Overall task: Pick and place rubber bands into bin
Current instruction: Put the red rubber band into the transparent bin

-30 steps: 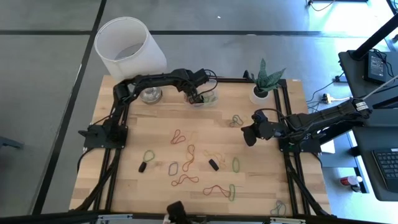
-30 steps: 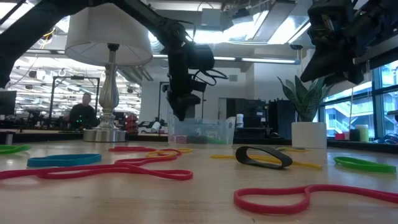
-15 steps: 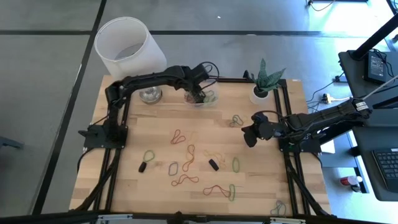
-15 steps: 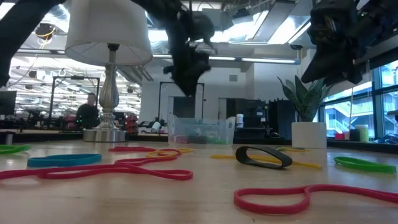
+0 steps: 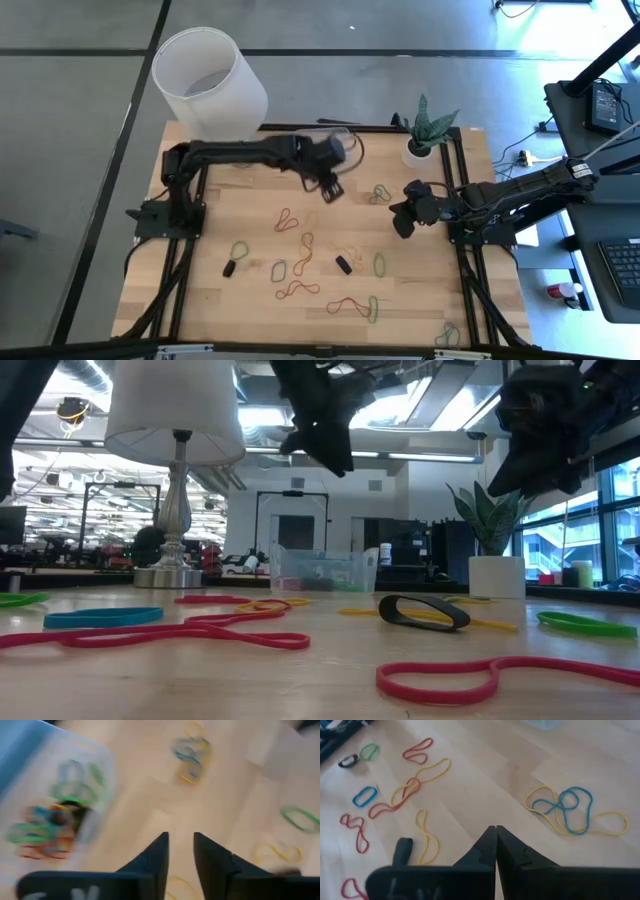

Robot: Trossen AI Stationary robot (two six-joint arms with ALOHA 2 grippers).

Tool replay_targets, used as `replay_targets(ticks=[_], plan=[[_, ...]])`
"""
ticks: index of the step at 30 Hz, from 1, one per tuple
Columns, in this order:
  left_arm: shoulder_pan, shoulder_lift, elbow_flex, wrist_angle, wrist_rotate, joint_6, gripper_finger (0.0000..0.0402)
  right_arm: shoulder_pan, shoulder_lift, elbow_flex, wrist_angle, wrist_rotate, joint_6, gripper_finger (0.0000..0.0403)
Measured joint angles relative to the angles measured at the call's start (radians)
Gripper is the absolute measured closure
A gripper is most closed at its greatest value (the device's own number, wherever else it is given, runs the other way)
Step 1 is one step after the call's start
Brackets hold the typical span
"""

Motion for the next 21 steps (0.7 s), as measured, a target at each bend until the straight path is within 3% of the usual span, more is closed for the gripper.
replay_targets(ticks=[6,15,21], plan=[[-0.148,0.001,-0.078,0.059,0.041,-0.004,0.0394,0.0,0.0,0.0,0.0,0.0,-0.095,0.0396],[-0.33,-0.01,-0.218,0.113,-0.033,0.055,0.04,0.018,0.011,0.001,0.192,-0.023,-0.167,0.0399],[-0.367,-0.157,-0.446,0.265,-0.035,0.065,0.04,0.052,0.144,0.074,0.225,-0.023,-0.145,0.0401]])
